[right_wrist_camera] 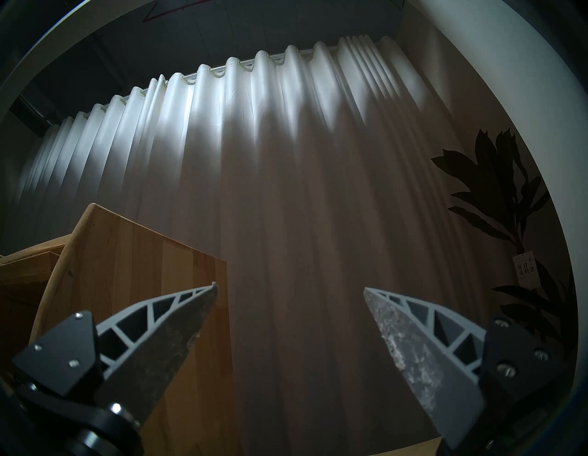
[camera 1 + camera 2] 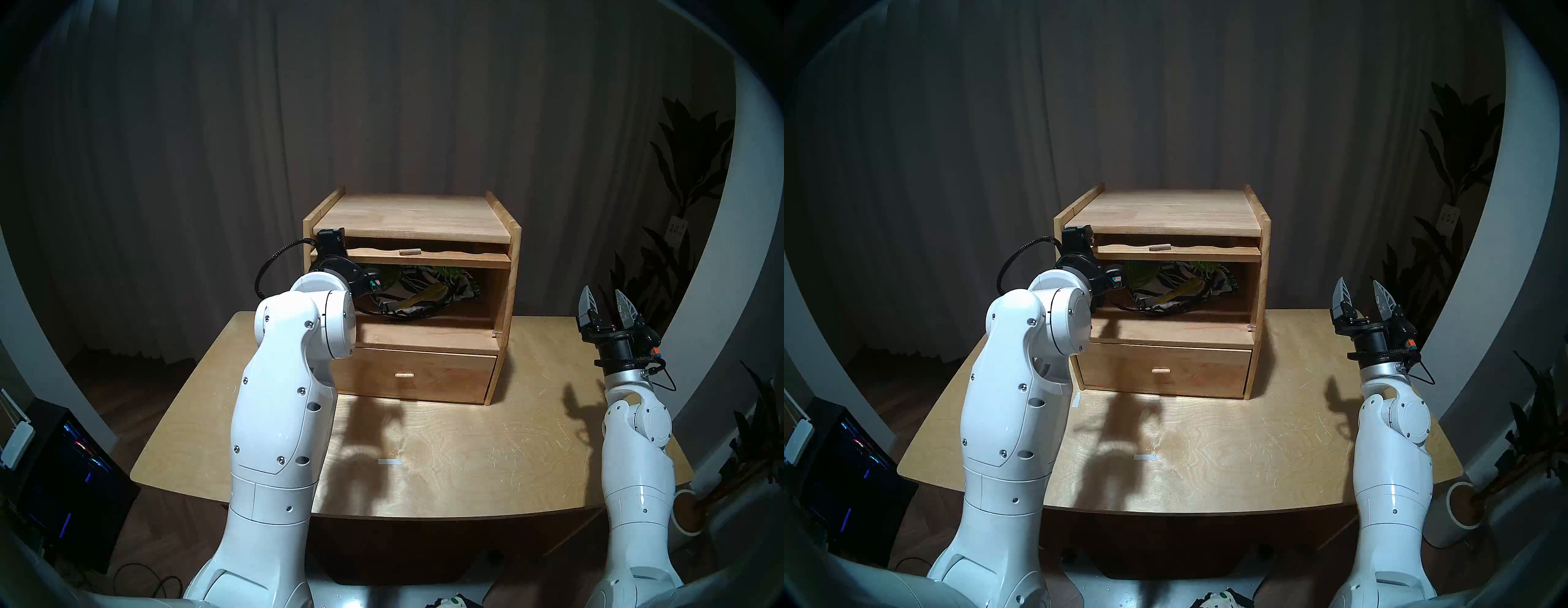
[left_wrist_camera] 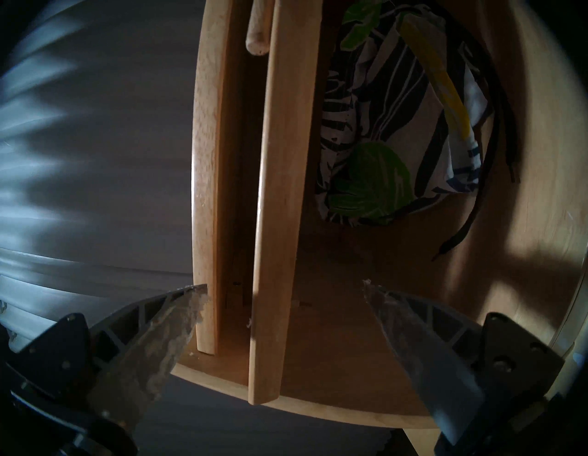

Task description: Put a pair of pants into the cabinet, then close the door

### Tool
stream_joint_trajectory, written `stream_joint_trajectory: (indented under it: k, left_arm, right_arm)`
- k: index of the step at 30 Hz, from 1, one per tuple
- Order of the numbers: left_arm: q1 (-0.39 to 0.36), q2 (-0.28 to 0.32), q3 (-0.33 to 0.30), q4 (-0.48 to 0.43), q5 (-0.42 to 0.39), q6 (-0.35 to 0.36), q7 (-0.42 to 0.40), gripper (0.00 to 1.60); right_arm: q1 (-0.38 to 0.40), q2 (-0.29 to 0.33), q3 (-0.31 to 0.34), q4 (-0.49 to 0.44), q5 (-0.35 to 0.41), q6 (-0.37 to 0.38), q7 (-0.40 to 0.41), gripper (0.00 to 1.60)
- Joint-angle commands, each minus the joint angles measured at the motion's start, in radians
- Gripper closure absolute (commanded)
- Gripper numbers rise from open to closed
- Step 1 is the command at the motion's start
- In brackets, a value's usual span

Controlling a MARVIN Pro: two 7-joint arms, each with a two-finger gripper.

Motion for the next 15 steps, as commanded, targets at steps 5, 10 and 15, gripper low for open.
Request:
stream_joint_trajectory:
  k: [5,10,15]
  left_arm:
    - [-0.026,0.024,0.064,0.052,0.050,-0.018,0.086,0.00]
    - [-0.032,0.037,0.075,0.086,0.065,-0.023,0.112,0.00]
    - [-0.043,0.040,0.071,0.104,0.060,-0.032,0.125,0.00]
  right_arm:
    - [0.011,-0.003,-0.002,-0.018,-0.001,-0.008,-0.003,0.00]
    - [0.011,-0.004,-0.001,-0.018,-0.002,-0.008,-0.002,0.00]
    - [0.012,-0.004,-0.001,-0.018,-0.002,-0.008,-0.002,0.00]
